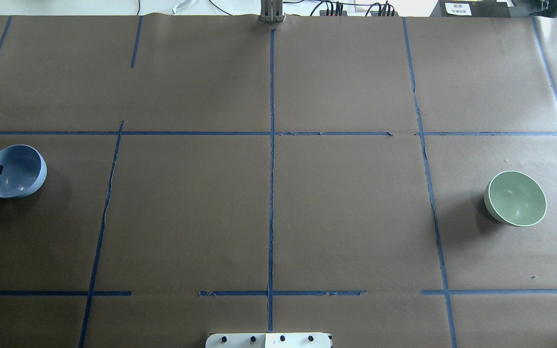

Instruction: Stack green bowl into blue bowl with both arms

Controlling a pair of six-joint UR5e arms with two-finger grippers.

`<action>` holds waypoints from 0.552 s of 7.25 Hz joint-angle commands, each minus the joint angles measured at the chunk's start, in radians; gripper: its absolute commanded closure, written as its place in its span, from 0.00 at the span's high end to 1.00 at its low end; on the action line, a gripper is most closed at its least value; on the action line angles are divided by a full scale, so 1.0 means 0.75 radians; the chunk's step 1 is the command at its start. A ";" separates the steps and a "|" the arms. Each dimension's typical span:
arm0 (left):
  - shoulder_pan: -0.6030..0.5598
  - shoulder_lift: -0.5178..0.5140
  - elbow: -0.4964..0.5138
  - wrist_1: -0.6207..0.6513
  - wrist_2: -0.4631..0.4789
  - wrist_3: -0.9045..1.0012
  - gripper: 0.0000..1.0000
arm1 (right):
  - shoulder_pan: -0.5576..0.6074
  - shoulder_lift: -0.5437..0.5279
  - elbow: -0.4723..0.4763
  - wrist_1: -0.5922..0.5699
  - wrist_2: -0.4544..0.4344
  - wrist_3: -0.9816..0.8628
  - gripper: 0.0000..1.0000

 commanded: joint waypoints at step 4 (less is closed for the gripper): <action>0.010 -0.064 0.037 -0.032 -0.011 -0.206 0.00 | 0.000 0.002 0.000 0.000 -0.002 0.000 1.00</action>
